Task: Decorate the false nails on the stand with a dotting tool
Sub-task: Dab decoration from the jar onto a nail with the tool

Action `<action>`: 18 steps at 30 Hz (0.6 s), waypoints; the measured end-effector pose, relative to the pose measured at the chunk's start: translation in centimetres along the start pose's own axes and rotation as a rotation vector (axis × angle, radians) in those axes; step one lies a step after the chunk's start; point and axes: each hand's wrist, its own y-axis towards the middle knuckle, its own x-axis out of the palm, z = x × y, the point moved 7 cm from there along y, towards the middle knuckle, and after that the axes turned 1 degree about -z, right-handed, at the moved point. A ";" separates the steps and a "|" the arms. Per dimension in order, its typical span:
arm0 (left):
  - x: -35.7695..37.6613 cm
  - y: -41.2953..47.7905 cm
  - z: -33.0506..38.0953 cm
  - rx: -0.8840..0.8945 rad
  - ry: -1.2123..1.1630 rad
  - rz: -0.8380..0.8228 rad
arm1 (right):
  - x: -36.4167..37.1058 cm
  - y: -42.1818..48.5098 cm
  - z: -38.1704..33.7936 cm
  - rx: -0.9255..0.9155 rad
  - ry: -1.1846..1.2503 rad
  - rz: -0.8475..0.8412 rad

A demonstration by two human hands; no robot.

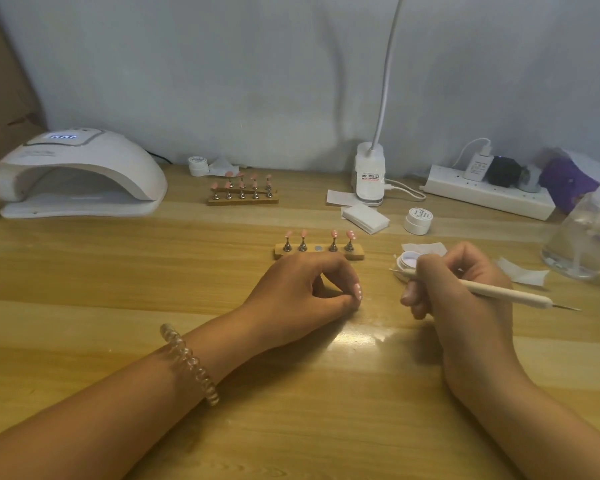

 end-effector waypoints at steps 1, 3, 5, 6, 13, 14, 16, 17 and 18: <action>0.0 0.0 0.0 0.002 0.003 0.006 | -0.3 0.2 -0.1 -0.012 0.010 0.027; -0.1 0.0 -0.1 -0.004 0.003 0.033 | -0.9 0.5 0.0 -0.020 0.028 0.069; -0.4 0.0 -0.3 -0.020 -0.007 0.085 | -1.1 0.8 0.1 -0.016 0.033 0.086; -0.7 0.0 -0.3 -0.024 -0.008 0.118 | -1.2 0.9 0.2 -0.011 0.031 0.090; -4.0 0.2 0.2 -0.037 0.030 0.381 | -1.1 1.2 1.0 0.047 -0.001 0.066; -4.8 0.4 -0.1 -0.064 0.028 0.416 | -1.0 1.2 1.0 0.056 -0.006 0.057; -6.0 0.8 -0.6 -0.116 0.023 0.453 | -0.9 1.3 1.1 0.074 -0.019 0.036; -6.3 1.0 -0.8 -0.135 0.025 0.457 | -0.8 1.3 1.2 0.081 -0.021 0.028; -6.3 1.2 -1.1 -0.154 0.026 0.451 | -0.8 1.3 1.2 0.084 -0.022 0.023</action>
